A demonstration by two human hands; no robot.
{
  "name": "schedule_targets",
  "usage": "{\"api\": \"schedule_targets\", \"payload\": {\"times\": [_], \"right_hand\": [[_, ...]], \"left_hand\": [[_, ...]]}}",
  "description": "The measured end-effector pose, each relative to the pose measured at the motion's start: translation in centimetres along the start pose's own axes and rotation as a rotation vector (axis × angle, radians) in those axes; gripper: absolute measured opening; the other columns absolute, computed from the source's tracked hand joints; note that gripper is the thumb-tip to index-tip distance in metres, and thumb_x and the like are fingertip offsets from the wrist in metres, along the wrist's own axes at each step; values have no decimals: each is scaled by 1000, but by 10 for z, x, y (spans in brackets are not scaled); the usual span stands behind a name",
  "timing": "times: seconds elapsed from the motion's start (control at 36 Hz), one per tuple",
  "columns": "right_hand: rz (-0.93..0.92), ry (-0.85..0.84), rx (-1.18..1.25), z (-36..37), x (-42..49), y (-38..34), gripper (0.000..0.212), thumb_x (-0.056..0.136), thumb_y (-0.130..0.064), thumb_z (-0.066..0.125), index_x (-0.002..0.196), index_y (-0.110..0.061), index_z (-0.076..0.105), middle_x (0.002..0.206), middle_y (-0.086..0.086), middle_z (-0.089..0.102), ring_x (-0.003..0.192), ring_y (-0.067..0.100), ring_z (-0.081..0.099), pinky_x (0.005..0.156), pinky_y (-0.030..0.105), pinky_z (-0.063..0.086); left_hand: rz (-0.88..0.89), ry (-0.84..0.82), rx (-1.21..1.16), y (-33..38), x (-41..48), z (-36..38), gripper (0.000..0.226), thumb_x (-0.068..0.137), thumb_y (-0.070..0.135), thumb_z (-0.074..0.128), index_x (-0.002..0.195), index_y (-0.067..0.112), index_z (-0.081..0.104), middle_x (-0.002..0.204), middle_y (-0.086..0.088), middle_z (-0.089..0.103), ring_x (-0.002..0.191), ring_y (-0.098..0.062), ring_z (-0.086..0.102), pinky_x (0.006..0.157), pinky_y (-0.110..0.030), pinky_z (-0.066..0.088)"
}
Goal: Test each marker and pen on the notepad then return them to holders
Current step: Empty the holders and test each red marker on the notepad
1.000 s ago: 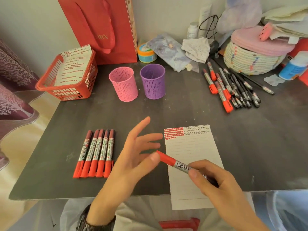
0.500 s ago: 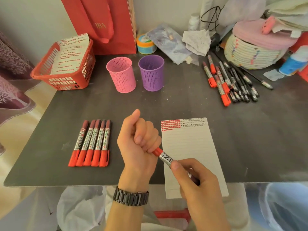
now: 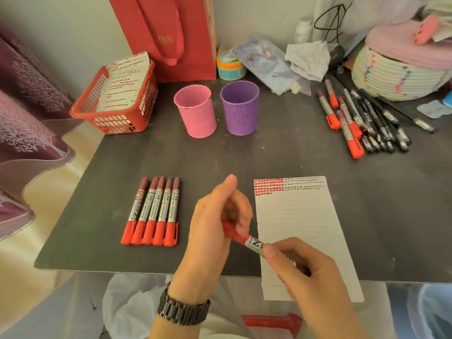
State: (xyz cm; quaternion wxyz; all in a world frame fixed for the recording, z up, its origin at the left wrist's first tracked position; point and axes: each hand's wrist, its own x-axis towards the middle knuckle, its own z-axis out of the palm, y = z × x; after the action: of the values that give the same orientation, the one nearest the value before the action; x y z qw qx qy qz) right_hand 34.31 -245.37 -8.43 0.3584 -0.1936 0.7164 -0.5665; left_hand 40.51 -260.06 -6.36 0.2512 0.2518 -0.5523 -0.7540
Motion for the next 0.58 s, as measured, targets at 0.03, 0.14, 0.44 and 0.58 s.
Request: {"api": "schedule_targets", "payload": {"times": [0.03,0.14,0.44,0.58], "right_hand": [[-27,-35,-43,-2,2,-3,39,62,-69,60,83,-39,74,52,-8,53,50,3,46,52,13,39],[-149,-117,-213,-7,13,-16,32,61,-66,60,88,-53,70,69,-16,68,72,-2,62,65,4,43],[-358,-268,-547,40,57,-29,56,59,-79,54,114,-74,46,106,-42,61,97,-9,59,71,17,50],[-413,-265,-755,71,81,-21,78,74,-85,37,144,-50,32,145,-27,36,133,1,30,108,28,35]], "left_hand": [[1,-11,158,-1,-4,-8,48,94,44,49,59,16,67,57,-4,57,52,-16,51,50,-22,43],[19,-140,615,3,-24,-41,28,95,48,52,97,35,78,92,9,71,83,-7,65,76,-20,49],[12,1,1182,50,-60,-133,17,92,47,63,108,44,70,99,27,63,93,-2,60,75,-11,42],[129,576,1257,45,-61,-184,14,91,46,59,97,45,72,102,27,51,101,-3,55,84,-16,40]]}}
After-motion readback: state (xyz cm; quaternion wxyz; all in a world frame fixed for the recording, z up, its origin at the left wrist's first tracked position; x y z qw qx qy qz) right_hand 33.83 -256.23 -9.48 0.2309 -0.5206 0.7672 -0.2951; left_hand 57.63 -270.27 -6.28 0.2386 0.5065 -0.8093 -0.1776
